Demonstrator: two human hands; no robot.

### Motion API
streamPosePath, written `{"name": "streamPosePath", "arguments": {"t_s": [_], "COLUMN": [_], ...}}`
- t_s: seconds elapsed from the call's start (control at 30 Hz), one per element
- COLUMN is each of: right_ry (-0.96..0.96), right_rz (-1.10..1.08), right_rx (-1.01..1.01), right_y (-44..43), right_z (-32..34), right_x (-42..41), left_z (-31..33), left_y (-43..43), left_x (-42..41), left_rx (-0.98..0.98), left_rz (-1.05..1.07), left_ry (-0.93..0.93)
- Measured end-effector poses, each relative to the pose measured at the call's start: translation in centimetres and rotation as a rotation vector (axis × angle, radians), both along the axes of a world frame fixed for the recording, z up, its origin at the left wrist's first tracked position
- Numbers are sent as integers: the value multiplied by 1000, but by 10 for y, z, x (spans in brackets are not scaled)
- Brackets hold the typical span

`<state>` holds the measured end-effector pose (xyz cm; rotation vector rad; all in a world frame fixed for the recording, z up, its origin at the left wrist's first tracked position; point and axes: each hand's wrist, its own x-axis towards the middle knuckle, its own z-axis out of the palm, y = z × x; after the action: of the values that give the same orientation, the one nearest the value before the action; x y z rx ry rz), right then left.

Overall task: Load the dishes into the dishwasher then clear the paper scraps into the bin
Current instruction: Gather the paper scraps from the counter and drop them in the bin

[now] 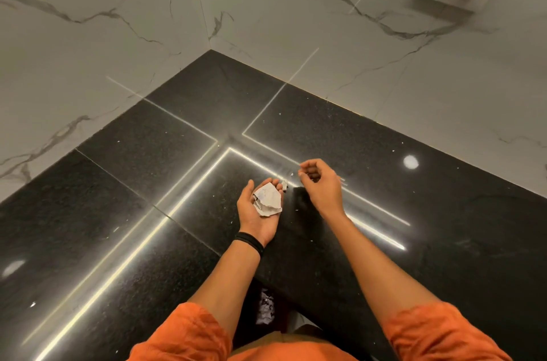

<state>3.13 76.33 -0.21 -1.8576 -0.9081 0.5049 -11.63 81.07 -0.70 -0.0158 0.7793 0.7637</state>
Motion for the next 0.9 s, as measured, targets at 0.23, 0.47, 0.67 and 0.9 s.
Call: {"name": "streamPosePath", "arguments": {"t_s": [0.23,0.47,0.67,0.9], "right_ry": [-275,-603,-663,-24], "right_rz": [206,366,364,-9], "right_rx": [-251,-275,-293,-45], "right_y": [22,24,11,10], "right_z": [-17,-29,-27,0], "right_x": [8,-23,-18,-36], "left_z": [-5,-9,-6,-5], "left_y": [10,20,23,25], "left_x": [-24,-38,-39,-34], "left_rx": [-24,-15,12,14], "left_rz": [48,57,19,-43], "left_ry": [21,41,46,41]}}
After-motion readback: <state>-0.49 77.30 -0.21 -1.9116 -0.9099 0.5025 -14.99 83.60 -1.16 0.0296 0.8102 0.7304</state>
